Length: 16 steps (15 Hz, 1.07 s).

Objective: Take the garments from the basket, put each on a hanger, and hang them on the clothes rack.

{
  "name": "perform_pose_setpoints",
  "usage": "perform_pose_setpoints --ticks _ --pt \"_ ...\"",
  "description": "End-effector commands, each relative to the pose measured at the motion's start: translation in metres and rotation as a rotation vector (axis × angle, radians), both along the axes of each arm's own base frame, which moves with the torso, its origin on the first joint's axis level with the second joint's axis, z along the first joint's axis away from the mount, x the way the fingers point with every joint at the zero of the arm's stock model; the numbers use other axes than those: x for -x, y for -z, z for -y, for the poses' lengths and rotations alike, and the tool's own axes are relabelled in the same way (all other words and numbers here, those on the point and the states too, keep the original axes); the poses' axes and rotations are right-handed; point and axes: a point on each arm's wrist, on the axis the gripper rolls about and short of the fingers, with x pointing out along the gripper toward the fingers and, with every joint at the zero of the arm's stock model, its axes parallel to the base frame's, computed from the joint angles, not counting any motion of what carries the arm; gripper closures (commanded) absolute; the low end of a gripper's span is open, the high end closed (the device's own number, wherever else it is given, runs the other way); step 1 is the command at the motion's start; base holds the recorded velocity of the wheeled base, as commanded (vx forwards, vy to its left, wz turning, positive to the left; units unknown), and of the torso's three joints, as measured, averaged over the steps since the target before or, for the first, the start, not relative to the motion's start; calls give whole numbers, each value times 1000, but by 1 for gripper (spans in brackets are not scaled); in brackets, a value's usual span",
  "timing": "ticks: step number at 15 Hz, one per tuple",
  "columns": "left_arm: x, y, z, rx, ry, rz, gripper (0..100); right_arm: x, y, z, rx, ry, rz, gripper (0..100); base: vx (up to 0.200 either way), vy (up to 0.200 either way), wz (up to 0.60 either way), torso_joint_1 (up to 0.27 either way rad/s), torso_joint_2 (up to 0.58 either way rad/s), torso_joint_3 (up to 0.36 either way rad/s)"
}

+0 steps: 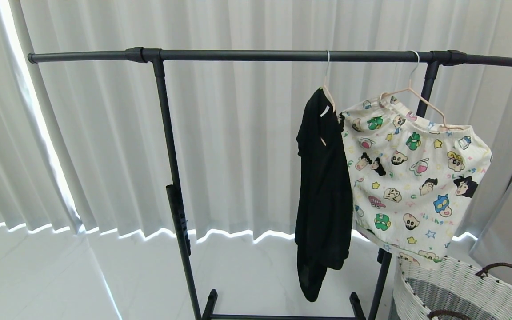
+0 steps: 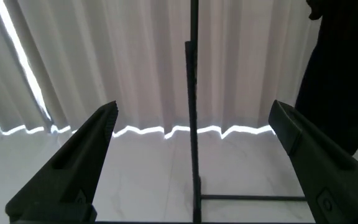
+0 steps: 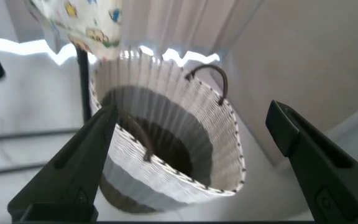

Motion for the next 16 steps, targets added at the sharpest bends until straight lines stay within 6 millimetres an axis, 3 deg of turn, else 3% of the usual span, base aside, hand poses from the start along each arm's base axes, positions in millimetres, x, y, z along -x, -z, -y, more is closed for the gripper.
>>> perform_pose_setpoints --ticks 1,6,9,12,14,16 --pt "1 0 0 50 -4 11 0 16 6 1 -33 22 154 0 0 0 0 0 0 0" --pt "1 1 -4 68 -167 20 0 24 7 0 -42 84 249 0 0 0 0 0 0 0" --pt "2 0 -7 -11 -314 15 0 24 4 0 -80 81 296 0 0 0 0 0 0 0" --pt "1 0 -3 -123 -151 9 0 24 3 0 -70 86 303 0 0 0 0 0 0 0" --pt "1 0 2 -131 99 22 0 24 1 0 -71 84 320 0 0 0 0 0 0 0" --pt "1 5 3 -89 131 -19 0 24 3 -1 -72 48 300 0 0 0 0 0 0 0"
